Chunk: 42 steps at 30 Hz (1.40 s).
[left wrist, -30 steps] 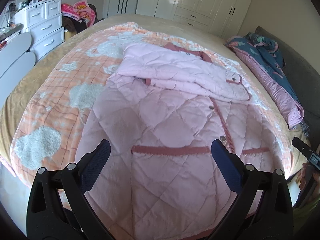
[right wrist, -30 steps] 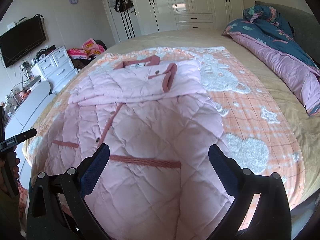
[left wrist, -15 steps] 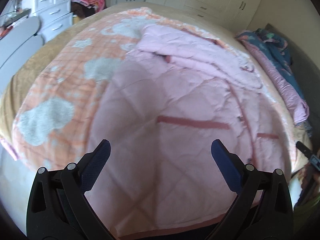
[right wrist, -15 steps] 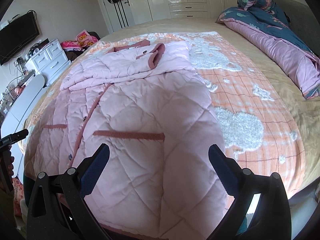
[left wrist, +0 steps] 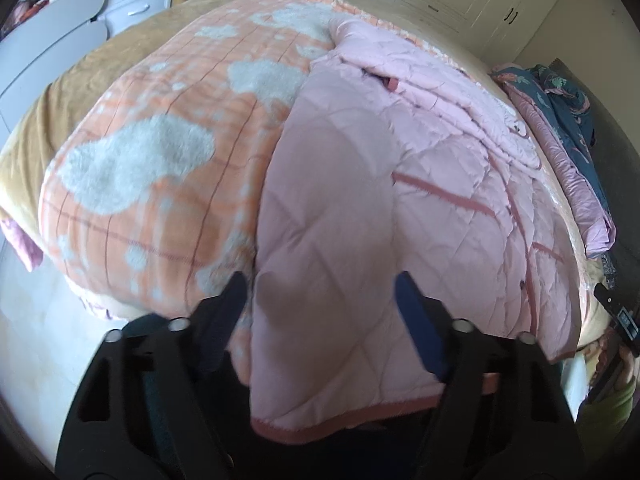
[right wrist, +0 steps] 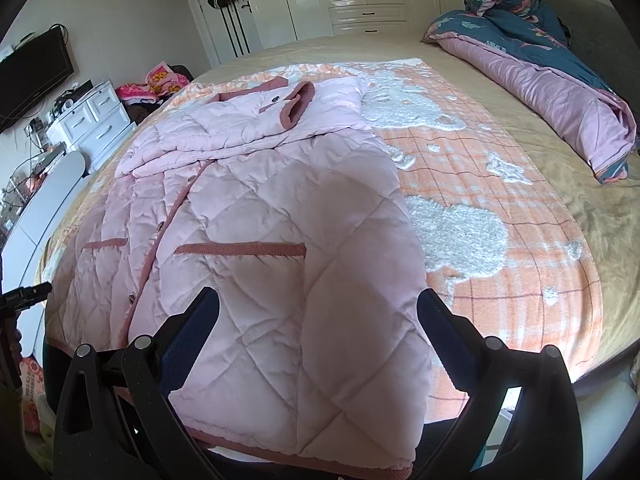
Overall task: Fold large clothes
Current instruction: 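Grasp the jacket hem with both tools and lift it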
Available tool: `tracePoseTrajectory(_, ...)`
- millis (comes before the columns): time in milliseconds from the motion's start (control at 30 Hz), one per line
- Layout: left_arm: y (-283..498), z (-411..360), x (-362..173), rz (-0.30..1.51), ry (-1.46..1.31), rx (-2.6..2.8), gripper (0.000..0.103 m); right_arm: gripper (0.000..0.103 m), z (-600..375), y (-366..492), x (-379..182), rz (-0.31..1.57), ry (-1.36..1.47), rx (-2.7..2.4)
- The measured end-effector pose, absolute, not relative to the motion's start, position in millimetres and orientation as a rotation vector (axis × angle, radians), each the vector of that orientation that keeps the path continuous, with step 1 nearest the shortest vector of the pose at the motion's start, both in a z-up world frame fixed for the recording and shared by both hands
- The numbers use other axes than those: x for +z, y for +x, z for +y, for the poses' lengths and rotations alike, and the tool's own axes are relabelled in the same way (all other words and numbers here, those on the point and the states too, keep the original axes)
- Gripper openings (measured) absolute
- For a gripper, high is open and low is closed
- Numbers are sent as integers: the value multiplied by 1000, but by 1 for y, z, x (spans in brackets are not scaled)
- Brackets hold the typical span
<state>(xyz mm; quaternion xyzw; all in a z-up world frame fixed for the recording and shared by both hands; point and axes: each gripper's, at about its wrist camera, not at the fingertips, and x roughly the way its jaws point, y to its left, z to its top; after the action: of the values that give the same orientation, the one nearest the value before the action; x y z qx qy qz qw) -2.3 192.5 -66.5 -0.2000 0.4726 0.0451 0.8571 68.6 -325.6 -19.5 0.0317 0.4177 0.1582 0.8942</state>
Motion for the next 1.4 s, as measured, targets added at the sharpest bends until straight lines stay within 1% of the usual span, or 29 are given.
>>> tracePoseTrajectory(300,-20,191,-92,1067,-481,36,58,99,-335,60,-22,880,64,323)
tracePoseTrajectory(567,-19,176,-109,1089,-474,5,60,99,-346,41,-38,978,110,371)
tracePoseTrajectory(733,-19,174,-109,1089,-466,6,61,99,-356,29,-55,1058,140,359)
tracePoseTrajectory(900,-21,173,-101,1086,-449,-13,56,99,-365,30,-73,1132,220,377)
tracePoseTrajectory(1133,-35,173,-93,1080,-452,-48,55,99,-364,39,-99,1200,294,434)
tracePoseTrajectory(1200,-37,172,-93,1080,-444,-61,57,98,-366,40,-105,1207,339,452)
tracePoseTrajectory(1267,-37,172,-96,1085,-450,-64,57,91,-366,37,-106,1200,339,461)
tracePoseTrajectory(1300,-37,173,-97,1089,-456,-62,57,83,-366,35,-103,1191,324,475)
tracePoseTrajectory(1333,-36,174,-100,1094,-463,-61,57,70,-366,32,-99,1178,318,493)
tracePoseTrajectory(1367,-35,174,-101,1097,-466,-59,57,64,-368,30,-95,1168,315,504)
tracePoseTrajectory(1400,-35,174,-102,1101,-467,-59,57,51,-371,28,-88,1153,308,516)
